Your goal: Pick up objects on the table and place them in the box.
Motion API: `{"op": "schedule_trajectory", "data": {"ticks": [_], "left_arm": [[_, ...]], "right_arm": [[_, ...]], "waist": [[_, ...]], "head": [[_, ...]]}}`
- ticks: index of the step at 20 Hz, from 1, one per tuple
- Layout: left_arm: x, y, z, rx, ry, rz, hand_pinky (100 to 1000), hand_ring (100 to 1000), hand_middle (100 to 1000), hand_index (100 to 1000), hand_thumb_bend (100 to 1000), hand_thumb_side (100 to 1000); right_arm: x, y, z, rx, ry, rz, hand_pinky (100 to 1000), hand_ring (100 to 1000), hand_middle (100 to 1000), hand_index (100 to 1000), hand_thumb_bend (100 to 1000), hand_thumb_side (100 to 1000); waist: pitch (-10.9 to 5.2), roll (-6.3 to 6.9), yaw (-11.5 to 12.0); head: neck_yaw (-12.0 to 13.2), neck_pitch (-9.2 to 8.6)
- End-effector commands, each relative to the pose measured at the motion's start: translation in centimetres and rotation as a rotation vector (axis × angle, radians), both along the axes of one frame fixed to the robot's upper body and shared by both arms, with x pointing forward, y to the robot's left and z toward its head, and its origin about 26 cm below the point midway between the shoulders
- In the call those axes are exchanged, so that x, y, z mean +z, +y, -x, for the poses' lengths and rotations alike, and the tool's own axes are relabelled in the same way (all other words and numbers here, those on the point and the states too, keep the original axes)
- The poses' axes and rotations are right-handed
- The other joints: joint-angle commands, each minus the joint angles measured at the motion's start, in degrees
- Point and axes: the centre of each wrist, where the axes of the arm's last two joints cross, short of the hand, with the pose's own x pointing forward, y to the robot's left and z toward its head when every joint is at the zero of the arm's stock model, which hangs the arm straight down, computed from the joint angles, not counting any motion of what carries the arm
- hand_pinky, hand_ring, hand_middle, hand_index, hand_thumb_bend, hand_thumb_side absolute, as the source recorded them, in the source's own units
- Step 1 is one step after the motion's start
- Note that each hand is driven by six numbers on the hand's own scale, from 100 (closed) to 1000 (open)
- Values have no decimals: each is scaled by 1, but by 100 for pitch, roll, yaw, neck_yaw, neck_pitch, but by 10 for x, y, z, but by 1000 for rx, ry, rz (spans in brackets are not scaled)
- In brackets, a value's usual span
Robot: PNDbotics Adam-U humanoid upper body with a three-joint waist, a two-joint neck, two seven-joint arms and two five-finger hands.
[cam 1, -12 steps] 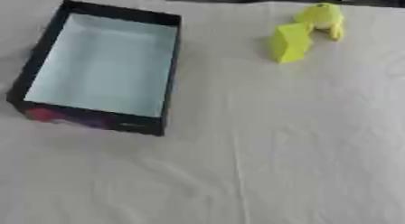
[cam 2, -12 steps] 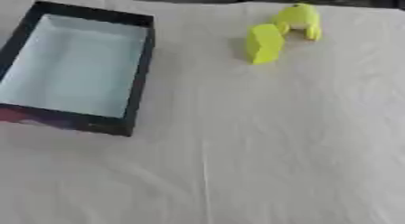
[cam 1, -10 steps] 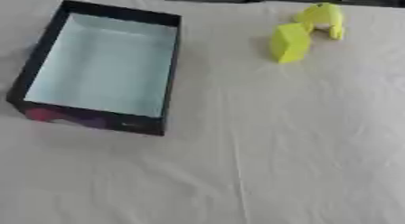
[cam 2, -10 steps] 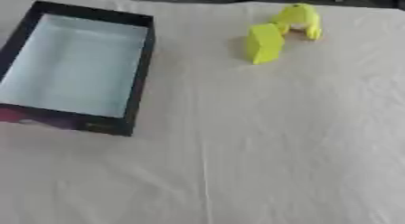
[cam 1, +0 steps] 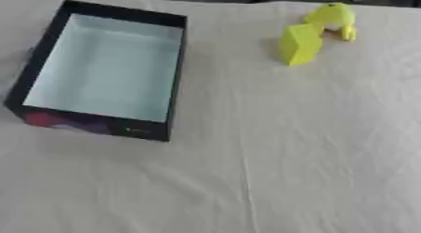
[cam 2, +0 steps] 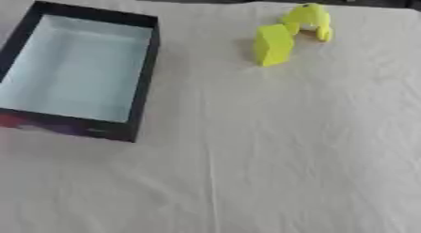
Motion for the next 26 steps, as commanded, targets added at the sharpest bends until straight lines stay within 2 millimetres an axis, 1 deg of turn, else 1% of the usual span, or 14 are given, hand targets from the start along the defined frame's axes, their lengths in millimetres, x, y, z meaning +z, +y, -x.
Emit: {"op": "schedule_trajectory", "data": {"ticks": [1, 2, 4, 6, 8, 9, 10, 12, 16, 17, 18, 20, 22, 26], "left_arm": [[9, 1, 1, 3, -18, -25, 653, 577, 718, 753, 266, 554], [9, 1, 1, 3, -17, -25, 653, 577, 718, 753, 266, 553], [8, 2, 1, 4, -16, -24, 653, 576, 718, 752, 264, 553], [8, 1, 1, -1, -21, -19, 651, 574, 713, 747, 264, 544], [10, 0, 0, -4, -29, -16, 651, 574, 714, 747, 264, 545], [10, 0, 0, -3, -27, -15, 651, 574, 714, 747, 263, 546], [9, 1, 0, -1, -24, -14, 650, 572, 713, 746, 263, 547], [8, 1, 0, 1, -18, -9, 650, 572, 712, 745, 261, 547], [9, 1, 0, 3, -17, -11, 650, 572, 713, 746, 260, 545], [9, 2, 0, 4, -16, -12, 650, 572, 713, 746, 259, 546], [9, 2, -1, 5, -15, -12, 650, 572, 713, 745, 259, 546], [9, 2, -1, 6, -14, -14, 650, 572, 713, 745, 257, 546], [10, 2, -1, 7, -14, -15, 650, 572, 713, 745, 257, 546], [10, 1, -1, 6, -15, -14, 650, 572, 713, 745, 255, 546]], "right_arm": [[34, 0, 14, -27, -48, 165, 1000, 996, 1000, 888, 100, 618], [36, 2, 14, -19, -47, 226, 1000, 993, 1000, 886, 100, 554], [39, 7, 14, 12, -37, 370, 1000, 990, 1000, 884, 100, 482], [42, 11, 14, 45, -13, 520, 1000, 991, 1000, 882, 100, 417], [45, 16, 14, 82, 27, 675, 990, 989, 1000, 881, 100, 382], [47, 19, 14, 100, 52, 753, 987, 987, 998, 880, 100, 384], [49, 21, 14, 117, 80, 823, 983, 982, 993, 878, 100, 429], [50, 26, 14, 155, 153, 948, 979, 977, 990, 878, 100, 468], [53, 38, 13, 244, 282, 1150, 968, 969, 979, 872, 100, 495], [55, 42, 13, 270, 314, 1207, 965, 966, 976, 870, 100, 489], [56, 46, 14, 288, 343, 1259, 960, 962, 969, 867, 100, 435], [60, 56, 15, 310, 397, 1369, 951, 952, 956, 863, 100, 388], [63, 65, 16, 318, 428, 1450, 948, 952, 954, 864, 146, 367], [59, 76, 15, 362, 457, 1534, 962, 973, 980, 880, 167, 351]], "waist": [[-66, 13, -6], [-64, 13, -8], [-61, 15, -12], [-60, 16, -15], [-59, 15, -20], [-57, 15, -24], [-55, 15, -28], [-51, 11, -34], [-55, 3, -31], [-57, 3, -32], [-58, 2, -33], [-59, 0, -36], [-59, -1, -41], [-58, -4, -41]], "head": [[-15, -46], [-19, -44], [-24, -46], [-29, -48], [-29, -51], [-28, -56], [-32, -60], [-45, -57], [-35, -71], [-36, -75], [-38, -76], [-41, -77], [-41, -72], [-55, -79]]}}
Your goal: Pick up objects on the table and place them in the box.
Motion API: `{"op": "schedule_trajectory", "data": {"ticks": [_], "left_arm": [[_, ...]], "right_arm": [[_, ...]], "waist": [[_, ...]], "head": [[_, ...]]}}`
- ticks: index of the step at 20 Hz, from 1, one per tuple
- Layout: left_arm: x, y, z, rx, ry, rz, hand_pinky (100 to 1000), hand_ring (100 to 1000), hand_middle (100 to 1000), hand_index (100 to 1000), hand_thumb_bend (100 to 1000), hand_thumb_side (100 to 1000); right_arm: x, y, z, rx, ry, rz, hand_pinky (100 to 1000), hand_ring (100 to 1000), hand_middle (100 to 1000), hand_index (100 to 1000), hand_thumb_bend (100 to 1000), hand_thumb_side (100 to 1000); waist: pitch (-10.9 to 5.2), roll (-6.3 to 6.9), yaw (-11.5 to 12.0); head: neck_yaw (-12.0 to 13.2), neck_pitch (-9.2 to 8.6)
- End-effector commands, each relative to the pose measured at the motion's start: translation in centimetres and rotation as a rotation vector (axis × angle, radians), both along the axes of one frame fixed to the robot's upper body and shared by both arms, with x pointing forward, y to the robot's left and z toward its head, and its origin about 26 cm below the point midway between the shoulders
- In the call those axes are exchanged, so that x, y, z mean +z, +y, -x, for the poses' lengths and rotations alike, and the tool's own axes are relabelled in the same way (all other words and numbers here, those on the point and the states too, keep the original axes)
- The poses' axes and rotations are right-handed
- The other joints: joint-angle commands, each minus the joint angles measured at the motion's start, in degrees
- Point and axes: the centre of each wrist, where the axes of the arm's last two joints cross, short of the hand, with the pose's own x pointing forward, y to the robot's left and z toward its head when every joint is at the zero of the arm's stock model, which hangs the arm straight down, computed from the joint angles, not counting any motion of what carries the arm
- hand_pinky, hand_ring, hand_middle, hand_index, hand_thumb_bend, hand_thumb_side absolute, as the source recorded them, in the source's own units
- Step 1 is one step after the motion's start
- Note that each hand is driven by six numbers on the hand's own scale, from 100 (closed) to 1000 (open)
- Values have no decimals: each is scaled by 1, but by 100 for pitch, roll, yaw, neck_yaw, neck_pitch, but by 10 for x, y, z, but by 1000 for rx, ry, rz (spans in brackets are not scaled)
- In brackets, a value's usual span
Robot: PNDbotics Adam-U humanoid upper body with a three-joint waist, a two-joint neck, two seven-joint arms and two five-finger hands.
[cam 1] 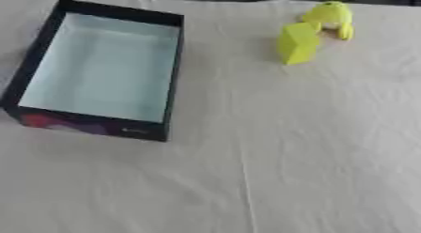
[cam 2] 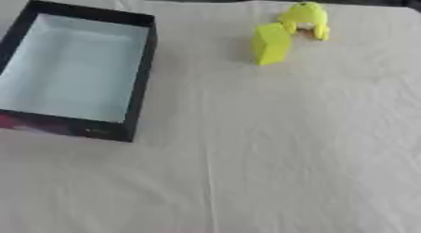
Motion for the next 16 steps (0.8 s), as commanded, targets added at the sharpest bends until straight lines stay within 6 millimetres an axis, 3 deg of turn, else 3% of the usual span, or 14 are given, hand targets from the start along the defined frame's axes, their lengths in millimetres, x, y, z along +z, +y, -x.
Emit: {"op": "schedule_trajectory", "data": {"ticks": [1, 7, 16], "left_arm": [[9, 2, 1, 3, -13, -26, 650, 572, 713, 745, 254, 546], [9, 1, 0, -3, -11, -25, 649, 572, 713, 745, 251, 547], [10, -1, -2, -15, -9, -28, 650, 572, 713, 745, 248, 548]], "right_arm": [[21, 7, 9, 16, -1, 102, 966, 980, 988, 885, 176, 339], [13, 16, 7, 114, 60, 116, 987, 1000, 1000, 897, 181, 246], [11, 44, 8, 223, 94, 164, 980, 1000, 1000, 891, 217, 234]], "waist": [[-92, 14, -6], [-103, 16, -2], [-122, 14, -2]], "head": [[-21, -71], [-58, -88], [-132, -95]]}}
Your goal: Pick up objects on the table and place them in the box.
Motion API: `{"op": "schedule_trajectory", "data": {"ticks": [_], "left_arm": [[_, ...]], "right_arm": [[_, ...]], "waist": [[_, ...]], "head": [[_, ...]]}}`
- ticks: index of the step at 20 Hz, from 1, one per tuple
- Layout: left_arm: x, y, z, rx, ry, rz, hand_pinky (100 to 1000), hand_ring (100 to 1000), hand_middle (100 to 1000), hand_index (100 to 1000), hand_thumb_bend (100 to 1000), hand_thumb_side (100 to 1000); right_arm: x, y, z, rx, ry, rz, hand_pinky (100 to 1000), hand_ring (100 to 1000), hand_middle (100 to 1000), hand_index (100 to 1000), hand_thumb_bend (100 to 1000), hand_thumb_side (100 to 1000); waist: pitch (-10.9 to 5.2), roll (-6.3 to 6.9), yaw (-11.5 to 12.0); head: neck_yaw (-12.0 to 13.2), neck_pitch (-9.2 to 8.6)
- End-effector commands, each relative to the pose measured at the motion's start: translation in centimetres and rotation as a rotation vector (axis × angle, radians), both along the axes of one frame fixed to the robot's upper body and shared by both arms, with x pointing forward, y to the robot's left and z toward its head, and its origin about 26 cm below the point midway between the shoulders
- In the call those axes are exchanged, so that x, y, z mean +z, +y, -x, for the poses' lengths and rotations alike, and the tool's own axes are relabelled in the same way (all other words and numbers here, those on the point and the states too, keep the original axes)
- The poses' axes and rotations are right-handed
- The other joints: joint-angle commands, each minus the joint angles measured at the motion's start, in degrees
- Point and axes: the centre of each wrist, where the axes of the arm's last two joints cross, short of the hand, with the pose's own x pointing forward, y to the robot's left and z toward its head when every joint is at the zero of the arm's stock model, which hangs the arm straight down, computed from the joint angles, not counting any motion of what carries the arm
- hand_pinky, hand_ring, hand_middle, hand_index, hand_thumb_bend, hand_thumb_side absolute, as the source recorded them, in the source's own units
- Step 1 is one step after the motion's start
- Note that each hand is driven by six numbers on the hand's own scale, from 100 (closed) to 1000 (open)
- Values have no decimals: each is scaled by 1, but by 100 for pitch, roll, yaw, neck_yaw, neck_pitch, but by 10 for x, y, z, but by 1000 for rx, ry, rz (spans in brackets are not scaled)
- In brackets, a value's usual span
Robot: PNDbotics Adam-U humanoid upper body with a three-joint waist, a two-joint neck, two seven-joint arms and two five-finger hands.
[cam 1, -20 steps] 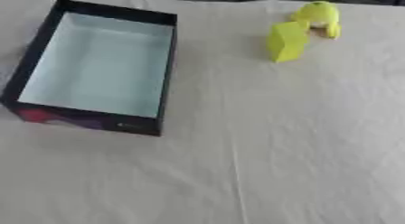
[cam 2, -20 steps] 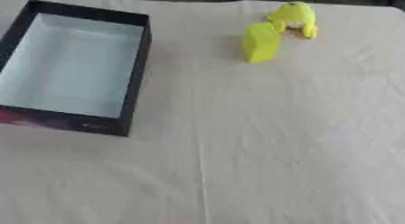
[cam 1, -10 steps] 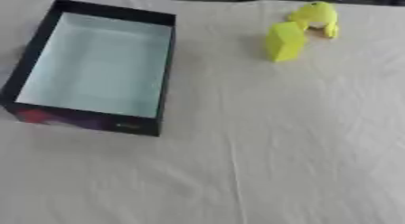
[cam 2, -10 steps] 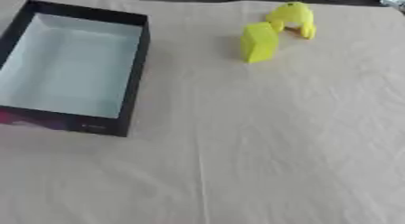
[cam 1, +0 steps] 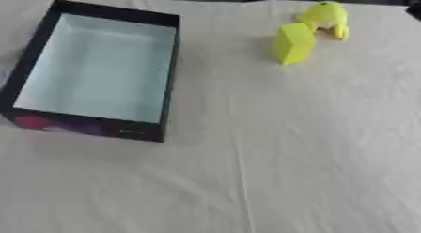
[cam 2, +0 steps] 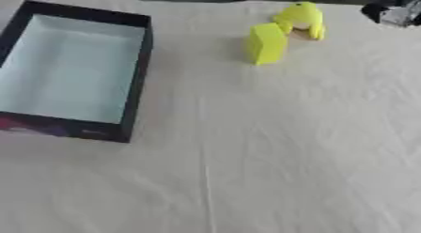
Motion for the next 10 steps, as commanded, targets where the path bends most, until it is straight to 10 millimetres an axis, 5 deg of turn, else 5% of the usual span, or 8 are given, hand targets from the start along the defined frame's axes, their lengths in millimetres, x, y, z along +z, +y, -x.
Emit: {"op": "schedule_trajectory", "data": {"ticks": [1, 10], "left_arm": [[10, 1, -1, -7, -16, -29, 650, 572, 714, 745, 248, 547], [11, -1, -2, -19, -15, -30, 649, 572, 714, 744, 246, 549]], "right_arm": [[18, 9, 8, 9, -20, 72, 980, 1000, 1000, 891, 218, 236], [13, 20, -1, 46, -10, 34, 987, 1000, 1000, 896, 202, 199]], "waist": [[-125, 14, 0], [-133, 0, 33]], "head": [[-47, -97], [-120, -112]]}}
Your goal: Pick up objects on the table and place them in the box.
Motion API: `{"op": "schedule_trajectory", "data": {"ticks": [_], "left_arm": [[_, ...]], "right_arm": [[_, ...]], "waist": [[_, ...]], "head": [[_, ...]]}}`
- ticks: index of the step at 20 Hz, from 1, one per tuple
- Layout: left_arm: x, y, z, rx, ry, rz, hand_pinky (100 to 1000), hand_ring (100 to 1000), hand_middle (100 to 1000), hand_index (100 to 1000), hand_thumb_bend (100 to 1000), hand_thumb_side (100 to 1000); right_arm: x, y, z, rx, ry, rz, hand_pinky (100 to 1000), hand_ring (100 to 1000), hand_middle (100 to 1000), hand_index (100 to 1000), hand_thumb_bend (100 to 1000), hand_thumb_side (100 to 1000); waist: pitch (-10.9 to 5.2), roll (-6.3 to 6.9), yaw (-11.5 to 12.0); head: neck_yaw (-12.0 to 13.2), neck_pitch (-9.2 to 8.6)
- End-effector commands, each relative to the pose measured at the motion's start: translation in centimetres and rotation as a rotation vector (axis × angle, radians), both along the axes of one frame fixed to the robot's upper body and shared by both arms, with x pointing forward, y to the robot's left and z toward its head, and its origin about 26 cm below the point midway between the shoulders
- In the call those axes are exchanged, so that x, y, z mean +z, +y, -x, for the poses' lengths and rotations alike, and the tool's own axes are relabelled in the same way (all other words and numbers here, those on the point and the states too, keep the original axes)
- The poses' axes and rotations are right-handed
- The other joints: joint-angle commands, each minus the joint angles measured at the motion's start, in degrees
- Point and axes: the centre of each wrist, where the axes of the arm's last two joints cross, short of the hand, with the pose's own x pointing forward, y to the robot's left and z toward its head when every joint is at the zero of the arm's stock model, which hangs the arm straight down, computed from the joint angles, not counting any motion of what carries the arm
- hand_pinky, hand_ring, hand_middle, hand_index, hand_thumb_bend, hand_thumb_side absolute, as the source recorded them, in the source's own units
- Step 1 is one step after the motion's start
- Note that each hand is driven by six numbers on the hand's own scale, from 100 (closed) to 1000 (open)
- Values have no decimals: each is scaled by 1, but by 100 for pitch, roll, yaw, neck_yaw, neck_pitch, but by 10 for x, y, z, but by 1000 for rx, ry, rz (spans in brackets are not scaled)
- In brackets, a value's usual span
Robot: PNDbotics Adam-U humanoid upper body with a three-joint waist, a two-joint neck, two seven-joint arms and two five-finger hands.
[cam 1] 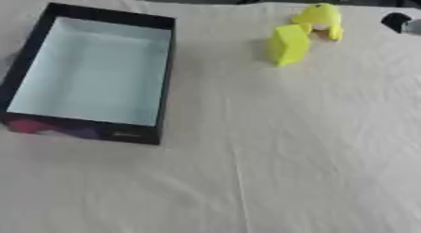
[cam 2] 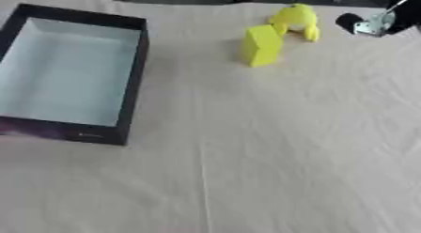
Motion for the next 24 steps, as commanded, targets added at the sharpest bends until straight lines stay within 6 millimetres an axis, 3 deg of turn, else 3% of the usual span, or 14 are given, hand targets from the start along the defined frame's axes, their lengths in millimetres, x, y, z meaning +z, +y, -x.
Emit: {"op": "schedule_trajectory", "data": {"ticks": [1, 11, 24], "left_arm": [[10, 1, 0, -7, -18, -29, 649, 572, 714, 744, 246, 549], [12, -1, -2, -16, -19, -29, 649, 571, 714, 741, 242, 551], [13, -4, -4, -29, -20, -26, 648, 570, 713, 740, 236, 556]], "right_arm": [[12, 2, 2, 1, -24, 2, 987, 1000, 1000, 897, 198, 200], [7, 11, -12, 21, 6, 10, 991, 1000, 1000, 904, 241, 218], [0, 26, -29, 65, 35, 19, 999, 1000, 1000, 911, 226, 219]], "waist": [[-130, 11, 11], [-110, -37, 78], [-44, -88, 162]], "head": [[-39, -71], [-98, -90], [-197, -161]]}}
